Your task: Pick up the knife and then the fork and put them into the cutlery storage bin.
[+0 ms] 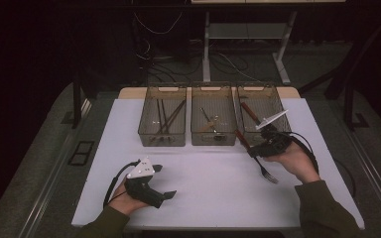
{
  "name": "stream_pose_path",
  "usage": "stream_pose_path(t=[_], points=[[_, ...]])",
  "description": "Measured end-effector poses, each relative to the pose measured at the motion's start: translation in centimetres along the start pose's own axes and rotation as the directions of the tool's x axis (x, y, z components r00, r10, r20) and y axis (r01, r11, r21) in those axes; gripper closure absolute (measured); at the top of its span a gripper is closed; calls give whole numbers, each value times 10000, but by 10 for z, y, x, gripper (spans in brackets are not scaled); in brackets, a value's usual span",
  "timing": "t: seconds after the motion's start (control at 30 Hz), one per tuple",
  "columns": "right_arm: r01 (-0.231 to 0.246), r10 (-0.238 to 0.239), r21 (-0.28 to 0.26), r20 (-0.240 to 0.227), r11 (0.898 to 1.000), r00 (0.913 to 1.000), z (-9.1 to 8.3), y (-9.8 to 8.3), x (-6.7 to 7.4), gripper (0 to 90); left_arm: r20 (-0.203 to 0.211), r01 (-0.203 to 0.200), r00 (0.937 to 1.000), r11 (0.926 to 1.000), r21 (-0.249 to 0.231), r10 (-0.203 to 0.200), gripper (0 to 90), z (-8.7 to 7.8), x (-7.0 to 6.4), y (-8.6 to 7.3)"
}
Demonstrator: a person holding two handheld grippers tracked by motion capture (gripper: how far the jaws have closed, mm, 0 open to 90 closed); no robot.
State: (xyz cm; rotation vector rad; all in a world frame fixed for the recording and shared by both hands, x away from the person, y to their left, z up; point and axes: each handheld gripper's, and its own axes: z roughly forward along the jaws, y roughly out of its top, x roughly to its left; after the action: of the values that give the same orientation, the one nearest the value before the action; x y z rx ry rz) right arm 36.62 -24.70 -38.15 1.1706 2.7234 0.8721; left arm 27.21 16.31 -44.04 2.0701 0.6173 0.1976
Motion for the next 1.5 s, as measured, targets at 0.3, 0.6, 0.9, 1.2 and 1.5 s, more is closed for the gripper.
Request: stream_pose_path(t=[0.3,0.6,0.9,1.2,1.5], points=[[-584,590,-1647,-12,9846,9983,-24,-11,-14,777,7,-23,10000,10000,-39,23,0,0,0,0],[-897,1032,-3065,281,9476,9943,-47,-20,-25,777,-1,-13,10000,10000,16,13,0,0,0,0],[-1116,1477,-4166,555,9022,9875,-64,-24,-36,776,40,11,10000,10000,11,-11,0,1,0,0],[-1044,1684,-4561,1018,8838,9804,-77,-12,-44,776,44,12,10000,10000,6,-12,0,1,0,0],[-1112,2081,-4836,1515,8682,9663,-87,6,-62,776,71,-2,10000,10000,3,2,0,1,-1,1]])
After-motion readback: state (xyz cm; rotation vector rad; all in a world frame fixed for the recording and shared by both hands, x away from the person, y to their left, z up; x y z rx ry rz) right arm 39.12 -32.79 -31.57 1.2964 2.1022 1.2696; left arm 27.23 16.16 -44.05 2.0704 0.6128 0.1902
